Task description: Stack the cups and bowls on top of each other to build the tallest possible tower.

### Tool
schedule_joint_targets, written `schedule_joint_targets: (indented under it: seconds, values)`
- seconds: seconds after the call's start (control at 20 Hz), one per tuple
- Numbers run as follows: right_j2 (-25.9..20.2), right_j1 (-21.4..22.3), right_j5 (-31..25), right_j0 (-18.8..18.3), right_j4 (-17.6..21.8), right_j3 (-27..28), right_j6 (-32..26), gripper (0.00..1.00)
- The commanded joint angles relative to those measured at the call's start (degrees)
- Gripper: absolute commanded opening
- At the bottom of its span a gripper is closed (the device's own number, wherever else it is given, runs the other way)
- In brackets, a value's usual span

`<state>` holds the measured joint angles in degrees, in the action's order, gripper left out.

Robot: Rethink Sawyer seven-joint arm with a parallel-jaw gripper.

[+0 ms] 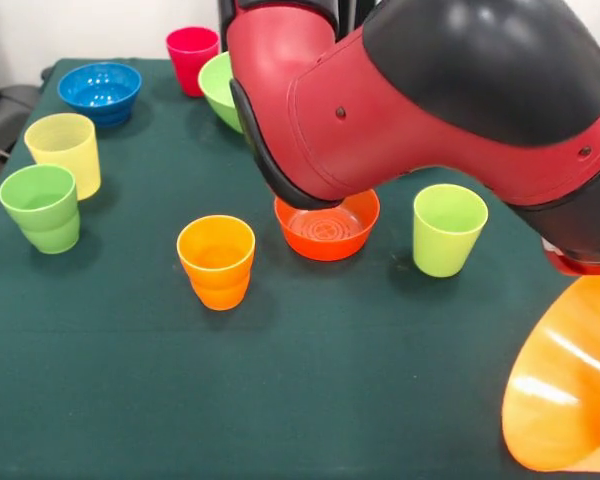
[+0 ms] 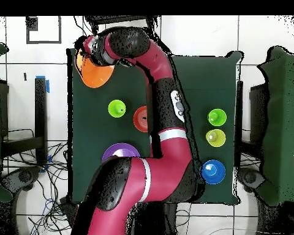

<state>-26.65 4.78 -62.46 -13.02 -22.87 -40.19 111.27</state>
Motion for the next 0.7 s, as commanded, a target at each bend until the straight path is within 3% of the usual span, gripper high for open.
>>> schedule_joint_targets:
  seconds: [0.05,0.5,0.7]
  values:
    - [-2.28,-1.41,-8.23,-1.47,0.23,-1.04,2.59,0.00]
    - [-2.86,2.78,-8.39,-3.44,-1.56,-7.66,1.57,0.00]
    - [-3.17,3.54,-9.96,-3.80,-1.84,-7.36,2.05,0.00]
